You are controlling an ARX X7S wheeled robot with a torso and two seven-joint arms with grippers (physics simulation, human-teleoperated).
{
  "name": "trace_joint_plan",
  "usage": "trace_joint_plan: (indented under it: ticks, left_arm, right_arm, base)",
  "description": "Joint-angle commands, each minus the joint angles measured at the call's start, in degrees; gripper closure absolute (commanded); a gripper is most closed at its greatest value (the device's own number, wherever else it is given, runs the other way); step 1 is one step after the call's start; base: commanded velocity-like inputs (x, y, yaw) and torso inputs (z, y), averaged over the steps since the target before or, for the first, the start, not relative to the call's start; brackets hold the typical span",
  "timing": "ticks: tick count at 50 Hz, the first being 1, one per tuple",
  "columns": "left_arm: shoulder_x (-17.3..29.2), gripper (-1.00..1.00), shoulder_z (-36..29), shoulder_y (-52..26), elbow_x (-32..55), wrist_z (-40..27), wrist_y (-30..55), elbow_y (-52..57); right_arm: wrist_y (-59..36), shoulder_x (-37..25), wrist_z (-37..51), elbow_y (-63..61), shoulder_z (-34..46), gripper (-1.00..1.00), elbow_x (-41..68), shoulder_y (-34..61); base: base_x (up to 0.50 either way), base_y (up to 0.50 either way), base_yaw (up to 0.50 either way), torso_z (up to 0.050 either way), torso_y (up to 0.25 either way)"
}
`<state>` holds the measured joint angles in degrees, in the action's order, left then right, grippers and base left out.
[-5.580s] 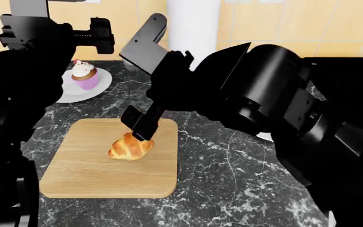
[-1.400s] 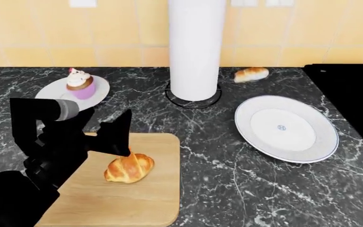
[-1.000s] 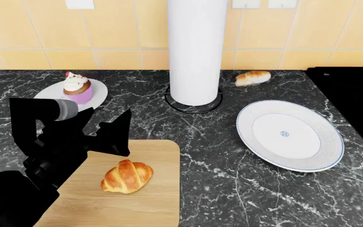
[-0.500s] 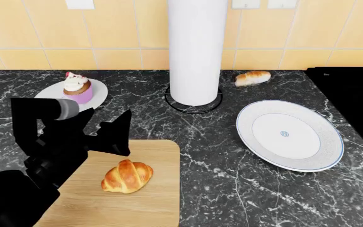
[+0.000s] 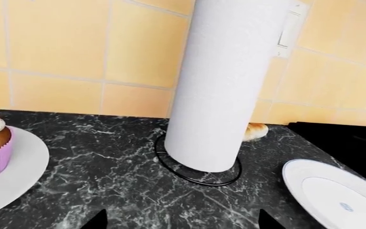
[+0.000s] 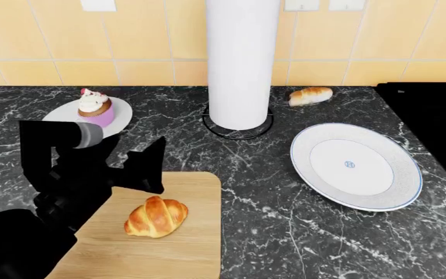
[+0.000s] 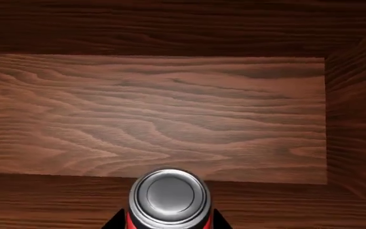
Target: From the different types of pastries on the counter, select a croissant and place it on the cutting board. Then retrieve a jar of jam from the cabinet and place it alongside the croissant on the cutting board.
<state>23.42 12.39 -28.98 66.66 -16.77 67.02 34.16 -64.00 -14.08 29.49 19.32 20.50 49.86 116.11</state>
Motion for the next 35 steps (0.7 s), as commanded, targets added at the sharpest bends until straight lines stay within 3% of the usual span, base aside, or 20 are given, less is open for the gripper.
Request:
trace_joint_plan:
  ticks: [1,23,35]
  left_arm:
    - [0.18,-1.00,-0.08,-0.39,1.38,-1.17,0.42,0.49]
    - [1.20,-1.00,-0.40,-0.98,5.36,-4.47,0.48,2.37]
    - [1.54,-1.00,-1.00,-0.39,4.17,-3.70,-0.65,1.62]
  right_arm:
    - [-4.00,0.89,1.19,-3.65,0.47,1.00,6.66,1.63]
    - [-13.82,3.37,10.14,-10.11,-2.13,1.00,12.72,9.62]
    - [-23.65,4.30,24.39,-16.65,-11.83,1.00,25.18,7.21]
  base:
    - [0.00,0.00,0.00,0.000,0.000]
    - [0.00,0.00,0.00,0.000,0.000]
    - [0.00,0.00,0.00,0.000,0.000]
